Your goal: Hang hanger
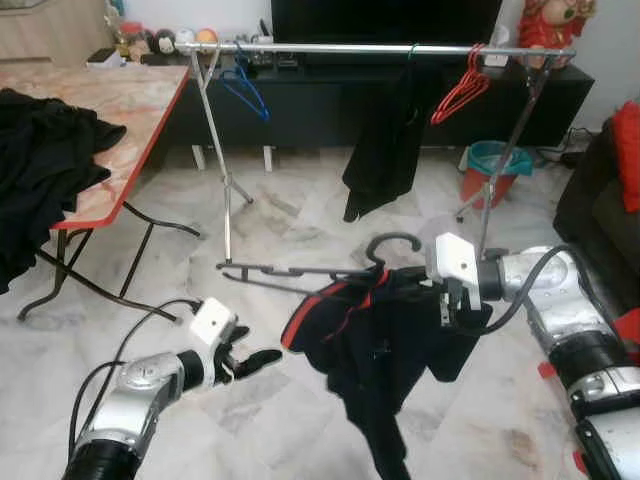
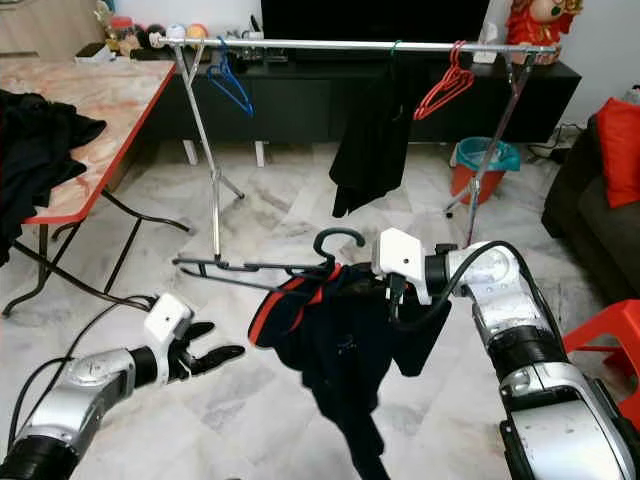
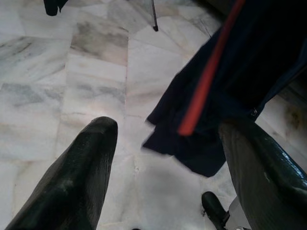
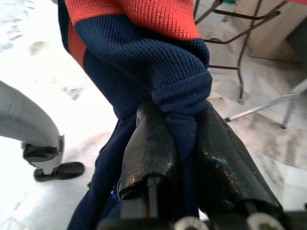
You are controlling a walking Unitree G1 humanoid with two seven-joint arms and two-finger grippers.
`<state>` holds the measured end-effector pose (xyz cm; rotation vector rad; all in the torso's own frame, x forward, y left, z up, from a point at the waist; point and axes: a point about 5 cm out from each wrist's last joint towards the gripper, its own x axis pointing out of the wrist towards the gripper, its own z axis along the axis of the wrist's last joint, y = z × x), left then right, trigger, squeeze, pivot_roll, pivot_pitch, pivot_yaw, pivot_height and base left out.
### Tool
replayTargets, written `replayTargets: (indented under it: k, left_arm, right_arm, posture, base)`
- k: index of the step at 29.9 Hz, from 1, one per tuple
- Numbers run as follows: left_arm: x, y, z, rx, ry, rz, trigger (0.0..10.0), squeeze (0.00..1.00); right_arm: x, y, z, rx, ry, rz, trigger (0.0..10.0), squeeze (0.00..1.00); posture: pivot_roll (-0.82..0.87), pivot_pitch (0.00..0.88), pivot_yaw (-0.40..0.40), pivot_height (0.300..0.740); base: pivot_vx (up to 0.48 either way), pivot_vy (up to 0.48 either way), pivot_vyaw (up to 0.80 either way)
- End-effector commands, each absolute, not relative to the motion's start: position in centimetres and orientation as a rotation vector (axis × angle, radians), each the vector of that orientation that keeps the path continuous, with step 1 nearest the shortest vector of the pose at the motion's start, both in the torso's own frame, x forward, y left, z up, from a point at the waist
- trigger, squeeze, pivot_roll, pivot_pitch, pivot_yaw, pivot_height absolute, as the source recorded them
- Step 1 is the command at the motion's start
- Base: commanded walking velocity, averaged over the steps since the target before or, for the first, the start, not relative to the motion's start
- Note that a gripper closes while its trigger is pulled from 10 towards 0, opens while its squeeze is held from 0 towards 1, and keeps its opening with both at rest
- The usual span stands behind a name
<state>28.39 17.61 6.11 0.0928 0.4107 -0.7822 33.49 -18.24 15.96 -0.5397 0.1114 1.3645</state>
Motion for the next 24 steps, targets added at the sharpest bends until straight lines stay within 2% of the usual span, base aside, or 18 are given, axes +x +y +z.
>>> replayTargets:
  k: [1,5,12,24]
  left_arm:
    - [28.7,17.2,6.5,0.09,0.391,-0.806,10.0,0.0]
    - [28.7,15.7,7.4,0.055,0.365,-0.9,10.0,0.0]
    - [28.8,14.5,7.9,0.049,0.343,-0.957,10.0,0.0]
    - [29.3,12.9,7.8,0.079,0.339,-0.98,10.0,0.0]
  right_arm:
    - [33.5,-17.8,16.9,-0.537,0.066,1.39,10.0,0.0]
    - [33.3,-17.7,16.7,-0.538,0.088,1.42,10.0,0.0]
    - [33.3,-17.5,17.3,-0.529,0.076,1.437,10.0,0.0]
    - [33.5,-16.9,17.7,-0.519,0.064,1.449,10.0,0.0]
  posture:
    - [0.1,0.0,-0.02,0.74]
    - [0.11,0.0,-0.037,0.74]
    - [0.1,0.0,-0.048,0.74]
    - [0.09,0.0,-0.05,0.74]
  base:
    - [0.0,0.0,0.0]
    - [0.0,0.0,0.0]
    - [0.0,0.0,0.0]
    - [0.0,0.0,0.0]
